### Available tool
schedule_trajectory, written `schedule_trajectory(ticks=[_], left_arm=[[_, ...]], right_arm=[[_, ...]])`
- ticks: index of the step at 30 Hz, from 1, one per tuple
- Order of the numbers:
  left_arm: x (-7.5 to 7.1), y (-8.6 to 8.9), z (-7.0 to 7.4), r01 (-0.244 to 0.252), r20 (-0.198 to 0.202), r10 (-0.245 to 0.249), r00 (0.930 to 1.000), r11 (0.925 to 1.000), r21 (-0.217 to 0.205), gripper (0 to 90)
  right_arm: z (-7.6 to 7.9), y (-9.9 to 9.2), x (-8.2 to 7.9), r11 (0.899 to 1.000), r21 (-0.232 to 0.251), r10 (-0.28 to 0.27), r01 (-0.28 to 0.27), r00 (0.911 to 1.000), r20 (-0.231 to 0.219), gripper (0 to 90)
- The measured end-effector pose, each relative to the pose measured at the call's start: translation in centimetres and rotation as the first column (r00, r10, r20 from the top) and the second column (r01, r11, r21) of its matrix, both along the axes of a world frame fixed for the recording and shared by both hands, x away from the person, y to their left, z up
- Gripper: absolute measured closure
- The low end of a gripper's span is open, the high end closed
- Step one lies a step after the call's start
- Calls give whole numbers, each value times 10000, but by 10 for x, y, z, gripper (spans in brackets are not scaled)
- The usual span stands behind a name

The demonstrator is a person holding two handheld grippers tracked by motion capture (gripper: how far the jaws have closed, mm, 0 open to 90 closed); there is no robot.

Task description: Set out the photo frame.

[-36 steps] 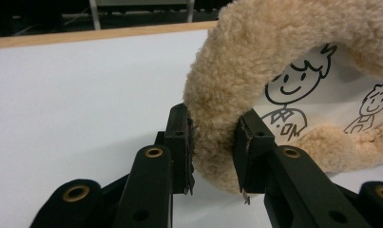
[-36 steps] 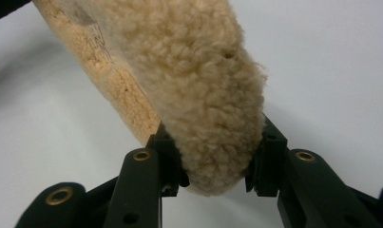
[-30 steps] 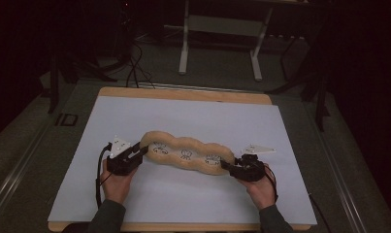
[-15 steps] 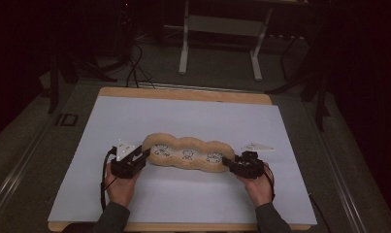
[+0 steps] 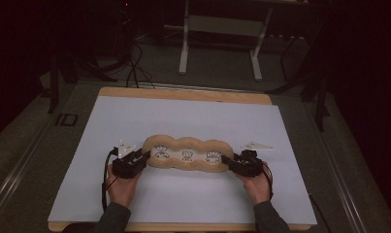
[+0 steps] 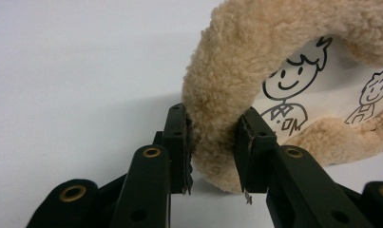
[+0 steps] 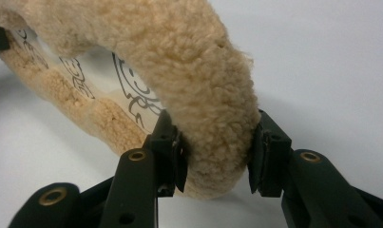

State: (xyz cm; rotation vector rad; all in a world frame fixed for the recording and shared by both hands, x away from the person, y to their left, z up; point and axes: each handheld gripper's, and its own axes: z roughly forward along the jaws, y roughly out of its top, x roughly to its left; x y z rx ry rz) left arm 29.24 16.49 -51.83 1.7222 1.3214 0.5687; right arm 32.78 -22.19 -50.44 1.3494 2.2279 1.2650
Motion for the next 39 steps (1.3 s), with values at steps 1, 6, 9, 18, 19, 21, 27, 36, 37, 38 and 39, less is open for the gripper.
schedule_trajectory(ticks=[1,6,9,18,19,21,27,36,37,38,39], left_arm=[[0,0,-1,-38,-16,38,10000,10000,-54,700],[0,-4,-1,128,11,-128,9999,9999,-12,696],[0,-5,-1,200,38,-200,9998,9998,83,694],[2,-3,-2,341,-50,-341,9994,9994,-32,696],[2,-3,-2,337,-52,-338,9994,9994,-54,696],[1,-3,-2,334,-62,-334,9994,9994,-36,696],[0,-4,-2,289,-47,-289,9996,9996,19,693],[-1,-4,-1,426,-175,-424,9989,9991,88,585],[-2,-4,0,426,-207,-424,9989,9990,122,567],[-2,-4,0,426,-207,-424,9989,9990,122,550],[-3,-3,1,395,-213,-390,9990,9989,260,550]], right_arm=[[0,0,0,10000,1,18,-18,10000,14,602],[1,-2,0,9999,63,-121,121,9999,43,593],[1,-6,0,9997,182,-152,153,9999,-51,591],[-1,-6,-2,9997,215,-95,95,10000,-26,592],[-1,-6,-2,9997,202,-100,101,9999,-36,592],[-2,-6,-2,9997,215,-80,81,10000,-34,589],[-4,-8,-1,9994,342,29,-26,10000,-80,581],[-3,-7,-2,9999,60,131,-131,9998,-138,494],[-3,-7,-2,9999,3,151,-151,9998,-141,480],[-3,-7,-2,9999,3,151,-151,9998,-141,480],[-2,-7,-3,9999,-5,145,-145,9998,-152,465]])
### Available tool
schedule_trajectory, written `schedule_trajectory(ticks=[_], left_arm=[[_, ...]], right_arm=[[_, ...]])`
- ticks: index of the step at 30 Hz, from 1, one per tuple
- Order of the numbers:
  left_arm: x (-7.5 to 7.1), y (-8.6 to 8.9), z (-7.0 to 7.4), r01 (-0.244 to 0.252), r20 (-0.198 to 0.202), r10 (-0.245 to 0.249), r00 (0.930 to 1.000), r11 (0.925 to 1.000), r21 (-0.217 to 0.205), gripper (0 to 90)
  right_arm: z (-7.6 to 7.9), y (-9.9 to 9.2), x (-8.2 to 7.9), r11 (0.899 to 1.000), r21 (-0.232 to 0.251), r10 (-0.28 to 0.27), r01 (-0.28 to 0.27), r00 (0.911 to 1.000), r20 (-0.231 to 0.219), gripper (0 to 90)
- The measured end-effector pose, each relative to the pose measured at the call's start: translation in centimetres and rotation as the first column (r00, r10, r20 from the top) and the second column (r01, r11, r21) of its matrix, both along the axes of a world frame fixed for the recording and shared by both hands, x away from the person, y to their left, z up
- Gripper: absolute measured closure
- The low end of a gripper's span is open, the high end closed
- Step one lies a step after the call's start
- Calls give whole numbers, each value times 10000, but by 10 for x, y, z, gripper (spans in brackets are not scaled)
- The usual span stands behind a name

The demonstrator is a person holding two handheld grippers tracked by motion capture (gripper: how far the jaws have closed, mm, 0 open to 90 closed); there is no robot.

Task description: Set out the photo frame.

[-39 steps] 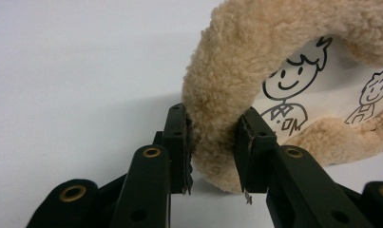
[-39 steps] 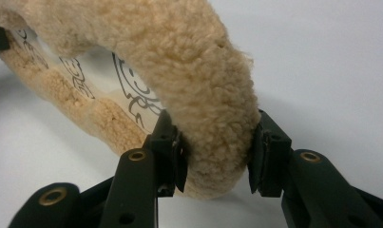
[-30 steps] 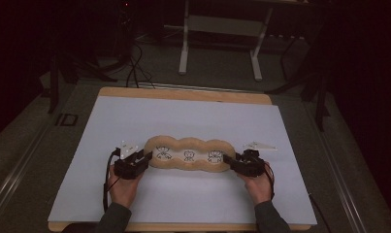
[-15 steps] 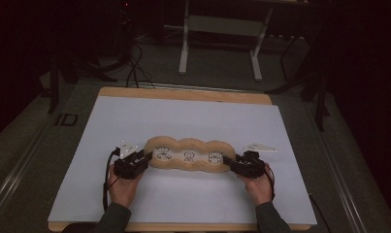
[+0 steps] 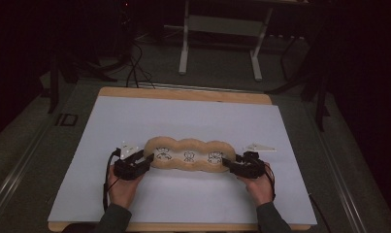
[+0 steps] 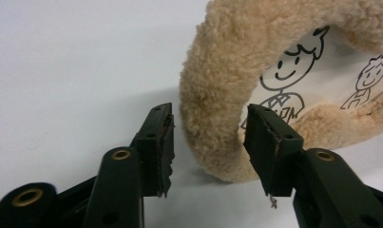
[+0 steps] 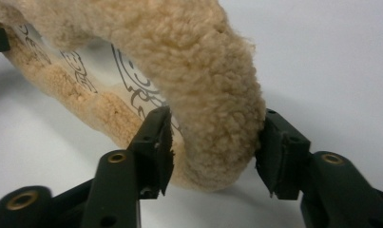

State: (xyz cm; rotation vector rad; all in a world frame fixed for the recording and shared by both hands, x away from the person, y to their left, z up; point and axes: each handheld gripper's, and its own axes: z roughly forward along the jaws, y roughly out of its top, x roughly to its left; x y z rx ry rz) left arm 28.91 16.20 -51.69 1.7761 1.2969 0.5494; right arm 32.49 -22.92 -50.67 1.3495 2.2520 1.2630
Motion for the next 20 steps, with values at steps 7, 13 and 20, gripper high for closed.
schedule_trajectory(ticks=[7,13,20], left_arm=[[-6,4,6,108,217,-118,9997,9989,462,488],[-13,10,9,146,342,-177,9993,9959,890,465],[-18,27,14,162,421,-207,9989,9944,1045,456]], right_arm=[[8,-9,-4,9999,-43,-111,110,9999,-61,395],[14,-19,-9,9995,-273,141,-147,9997,-197,368],[20,-36,-14,9955,-862,378,-400,9989,-274,344]])
